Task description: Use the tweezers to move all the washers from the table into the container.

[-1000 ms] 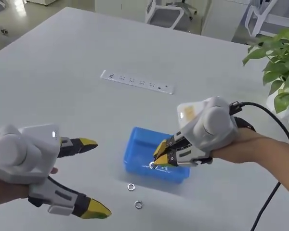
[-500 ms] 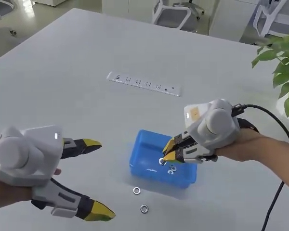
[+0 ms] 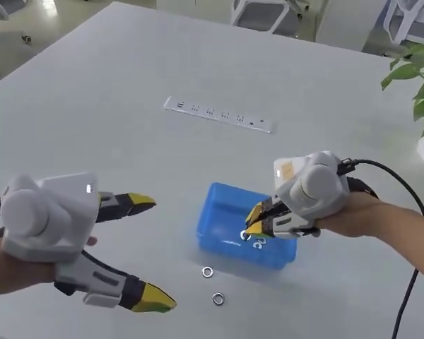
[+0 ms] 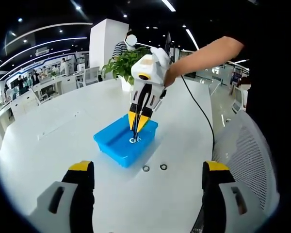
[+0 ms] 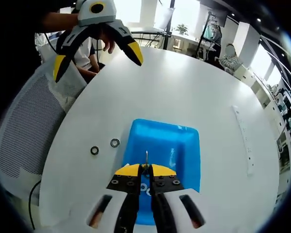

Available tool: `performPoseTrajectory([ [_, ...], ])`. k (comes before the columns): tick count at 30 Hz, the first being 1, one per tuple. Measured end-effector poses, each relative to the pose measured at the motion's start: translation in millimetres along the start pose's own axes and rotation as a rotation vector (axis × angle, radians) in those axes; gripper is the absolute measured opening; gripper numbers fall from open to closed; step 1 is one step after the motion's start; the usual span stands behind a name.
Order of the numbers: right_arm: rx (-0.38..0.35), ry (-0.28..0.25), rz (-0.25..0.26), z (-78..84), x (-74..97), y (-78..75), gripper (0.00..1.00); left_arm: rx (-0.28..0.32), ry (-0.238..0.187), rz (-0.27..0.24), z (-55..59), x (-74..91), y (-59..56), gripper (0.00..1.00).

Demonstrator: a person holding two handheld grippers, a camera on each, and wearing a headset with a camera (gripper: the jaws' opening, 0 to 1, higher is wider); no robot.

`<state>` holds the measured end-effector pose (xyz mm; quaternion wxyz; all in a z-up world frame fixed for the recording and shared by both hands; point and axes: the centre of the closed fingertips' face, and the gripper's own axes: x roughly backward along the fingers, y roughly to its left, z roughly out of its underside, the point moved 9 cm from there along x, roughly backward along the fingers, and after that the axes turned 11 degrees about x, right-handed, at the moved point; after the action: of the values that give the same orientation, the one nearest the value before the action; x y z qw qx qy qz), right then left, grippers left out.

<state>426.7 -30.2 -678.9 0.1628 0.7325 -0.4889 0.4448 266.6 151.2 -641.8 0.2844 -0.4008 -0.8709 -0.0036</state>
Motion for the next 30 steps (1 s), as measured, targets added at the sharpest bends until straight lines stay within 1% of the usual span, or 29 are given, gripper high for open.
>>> performPoseTrajectory([
  [10,-0.010,0.009,-0.012,6.2,-6.2,5.1,0.07,0.009,0.006,-0.004,3.6,1.2,-1.9,0.96],
  [14,-0.007,0.005,-0.012,6.3,-6.7,4.1,0.07,0.012,0.007,-0.004,5.0,1.1,-2.0,0.96],
  [23,0.020,0.021,-0.019,3.9,-7.3,4.8,0.08,0.010,0.007,-0.002,4.9,0.8,-1.0,0.96],
  [30,0.024,0.026,-0.018,4.6,-5.8,5.7,0.08,0.010,0.011,-0.004,6.1,2.2,-0.8,0.96],
])
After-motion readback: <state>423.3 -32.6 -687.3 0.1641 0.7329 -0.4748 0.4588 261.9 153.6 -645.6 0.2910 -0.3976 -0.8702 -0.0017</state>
